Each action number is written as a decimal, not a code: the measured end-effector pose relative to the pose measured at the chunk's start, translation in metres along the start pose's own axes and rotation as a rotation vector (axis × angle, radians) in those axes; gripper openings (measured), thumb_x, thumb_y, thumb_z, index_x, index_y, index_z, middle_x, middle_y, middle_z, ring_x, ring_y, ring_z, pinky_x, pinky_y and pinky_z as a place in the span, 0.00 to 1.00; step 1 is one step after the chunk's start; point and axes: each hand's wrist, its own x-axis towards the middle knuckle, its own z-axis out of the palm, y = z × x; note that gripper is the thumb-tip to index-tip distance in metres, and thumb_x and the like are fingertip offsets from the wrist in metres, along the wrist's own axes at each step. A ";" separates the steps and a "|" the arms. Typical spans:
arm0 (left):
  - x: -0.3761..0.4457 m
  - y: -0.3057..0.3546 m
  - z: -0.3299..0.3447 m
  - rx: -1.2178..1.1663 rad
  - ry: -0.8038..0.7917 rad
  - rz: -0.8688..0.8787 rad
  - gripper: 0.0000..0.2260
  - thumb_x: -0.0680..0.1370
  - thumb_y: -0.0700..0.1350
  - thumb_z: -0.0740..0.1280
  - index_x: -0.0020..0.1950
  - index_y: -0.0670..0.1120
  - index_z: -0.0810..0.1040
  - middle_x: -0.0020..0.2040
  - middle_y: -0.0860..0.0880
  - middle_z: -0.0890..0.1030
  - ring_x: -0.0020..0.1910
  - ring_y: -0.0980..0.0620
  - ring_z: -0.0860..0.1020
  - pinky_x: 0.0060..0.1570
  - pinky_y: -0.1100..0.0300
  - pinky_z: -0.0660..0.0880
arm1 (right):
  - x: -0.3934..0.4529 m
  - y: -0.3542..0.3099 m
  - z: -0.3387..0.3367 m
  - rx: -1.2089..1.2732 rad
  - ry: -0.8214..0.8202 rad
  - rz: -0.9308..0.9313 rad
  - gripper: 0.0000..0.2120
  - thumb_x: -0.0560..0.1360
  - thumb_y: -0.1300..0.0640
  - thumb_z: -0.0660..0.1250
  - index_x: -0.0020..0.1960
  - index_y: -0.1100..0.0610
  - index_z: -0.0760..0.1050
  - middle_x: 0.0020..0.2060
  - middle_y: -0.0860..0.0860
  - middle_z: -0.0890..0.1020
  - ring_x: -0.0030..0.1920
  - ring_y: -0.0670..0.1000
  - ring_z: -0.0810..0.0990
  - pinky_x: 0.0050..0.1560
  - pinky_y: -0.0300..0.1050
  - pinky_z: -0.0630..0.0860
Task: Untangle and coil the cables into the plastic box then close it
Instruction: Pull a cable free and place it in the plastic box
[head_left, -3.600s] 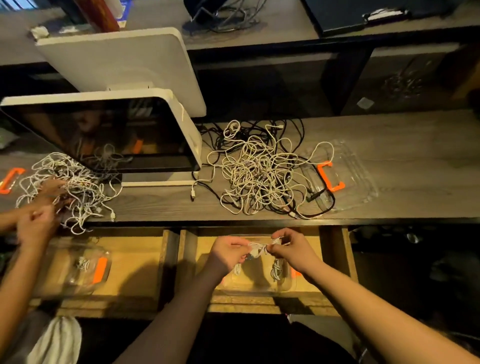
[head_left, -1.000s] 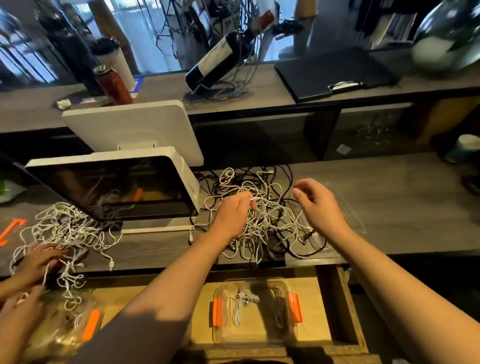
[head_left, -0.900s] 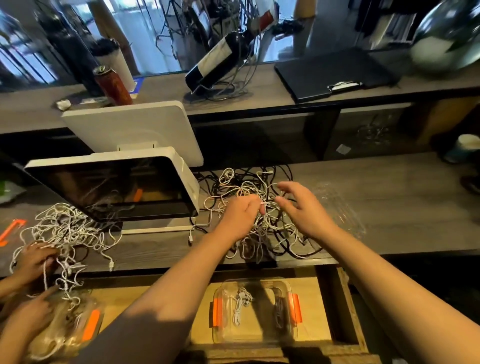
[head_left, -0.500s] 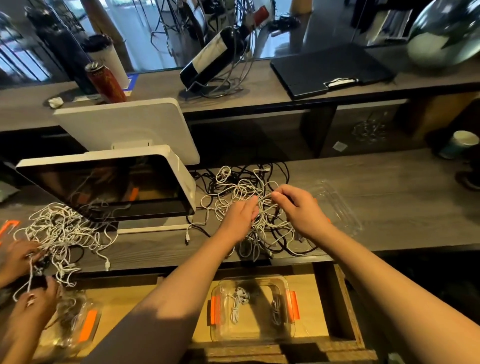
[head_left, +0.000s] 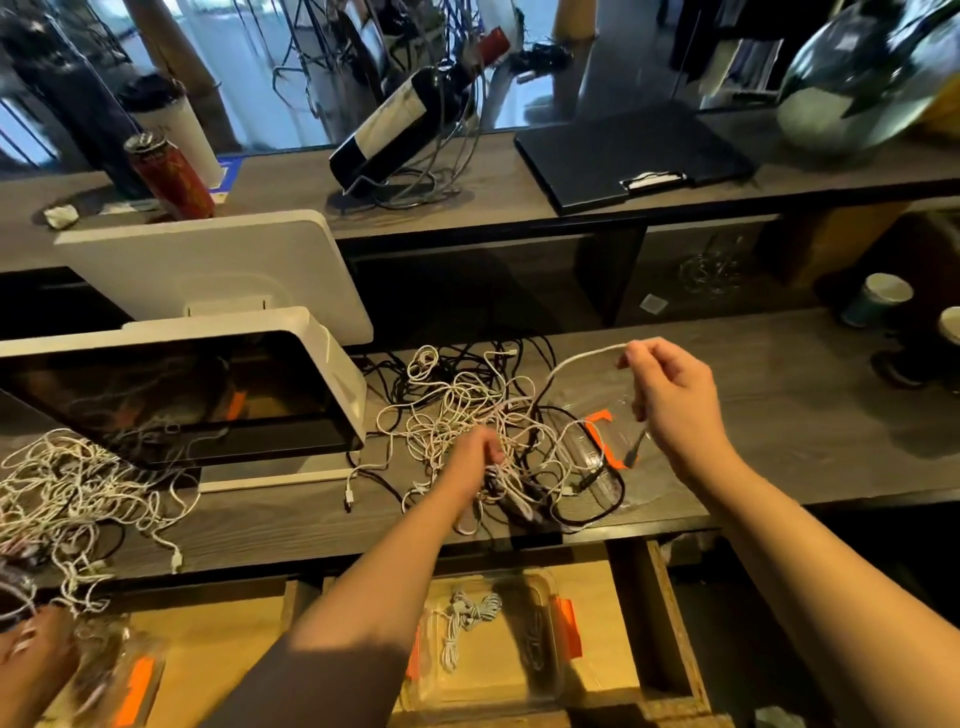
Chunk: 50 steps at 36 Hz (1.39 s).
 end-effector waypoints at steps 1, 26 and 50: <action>0.004 0.008 -0.004 -0.114 0.033 0.019 0.16 0.84 0.43 0.50 0.37 0.47 0.65 0.35 0.49 0.69 0.38 0.50 0.69 0.50 0.52 0.72 | 0.002 0.005 -0.002 -0.047 0.017 0.032 0.12 0.83 0.54 0.61 0.45 0.58 0.79 0.24 0.45 0.69 0.26 0.42 0.67 0.32 0.42 0.65; -0.025 0.106 -0.004 0.217 0.058 0.426 0.12 0.82 0.48 0.55 0.39 0.51 0.68 0.38 0.52 0.71 0.38 0.53 0.69 0.42 0.52 0.66 | 0.013 -0.015 0.057 -0.388 -0.433 -0.095 0.09 0.80 0.49 0.63 0.50 0.53 0.78 0.43 0.49 0.82 0.45 0.49 0.80 0.48 0.49 0.76; -0.020 0.061 -0.027 0.178 0.049 0.299 0.12 0.82 0.56 0.57 0.53 0.55 0.78 0.33 0.53 0.71 0.29 0.55 0.66 0.34 0.59 0.64 | 0.017 -0.011 0.033 0.158 -0.158 0.083 0.20 0.83 0.50 0.59 0.34 0.55 0.67 0.27 0.48 0.67 0.29 0.49 0.67 0.35 0.48 0.68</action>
